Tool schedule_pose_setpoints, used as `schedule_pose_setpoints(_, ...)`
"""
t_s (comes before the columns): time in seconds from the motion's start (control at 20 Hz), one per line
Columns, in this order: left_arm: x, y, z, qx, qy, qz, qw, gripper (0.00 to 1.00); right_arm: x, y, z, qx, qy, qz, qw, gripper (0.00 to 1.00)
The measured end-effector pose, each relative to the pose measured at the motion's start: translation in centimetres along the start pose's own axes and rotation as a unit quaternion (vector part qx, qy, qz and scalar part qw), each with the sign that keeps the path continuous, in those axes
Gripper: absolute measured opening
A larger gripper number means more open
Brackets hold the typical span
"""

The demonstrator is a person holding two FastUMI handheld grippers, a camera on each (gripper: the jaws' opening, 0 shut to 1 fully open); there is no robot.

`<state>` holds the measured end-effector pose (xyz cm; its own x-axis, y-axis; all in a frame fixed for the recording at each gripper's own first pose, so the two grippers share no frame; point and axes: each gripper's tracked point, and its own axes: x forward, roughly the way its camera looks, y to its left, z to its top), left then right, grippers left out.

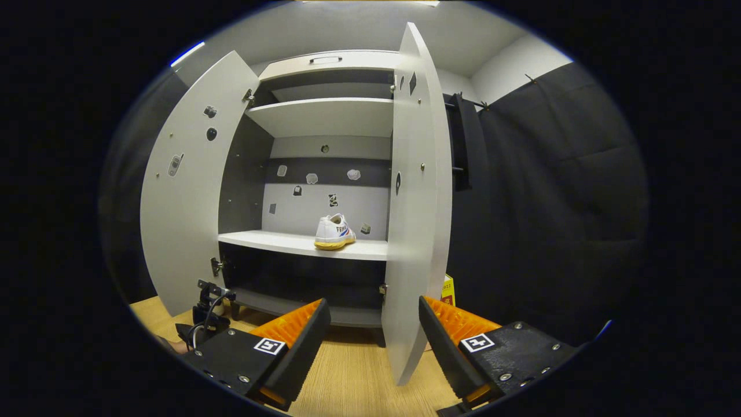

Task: Grab one shoe with the right hand and put it into the shoe cabinet, grab the other shoe with the left hand and put it into the shoe cabinet; then close the right door with the right hand and the left door with the left hand.

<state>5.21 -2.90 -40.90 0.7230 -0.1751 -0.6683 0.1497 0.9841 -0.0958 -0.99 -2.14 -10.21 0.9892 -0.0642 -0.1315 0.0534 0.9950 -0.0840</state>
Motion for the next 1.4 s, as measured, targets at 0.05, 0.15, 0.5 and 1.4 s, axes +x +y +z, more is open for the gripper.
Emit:
schedule_pose_setpoints(0.05,-0.2,-0.1,0.3,0.005,-0.006,0.007,1.0,0.71,0.0,-0.1,-0.1,0.002,0.002,0.0,1.0,0.94)
schedule_pose_setpoints(0.15,-0.4,0.6,0.3,0.021,-0.011,0.036,0.999,0.42,0.0,0.0,0.0,0.002,0.001,0.002,1.0,0.94)
schedule_pose_setpoints(0.5,-10.2,-0.2,10.5,0.015,-0.115,0.073,0.991,0.11,0.4,0.5,0.6,0.007,-0.008,0.014,1.0,0.94)
schedule_pose_setpoints(1.4,1.6,-1.3,45.0,0.041,-0.143,0.069,0.986,0.11,0.6,1.9,0.5,0.035,0.006,0.031,0.999,0.94)
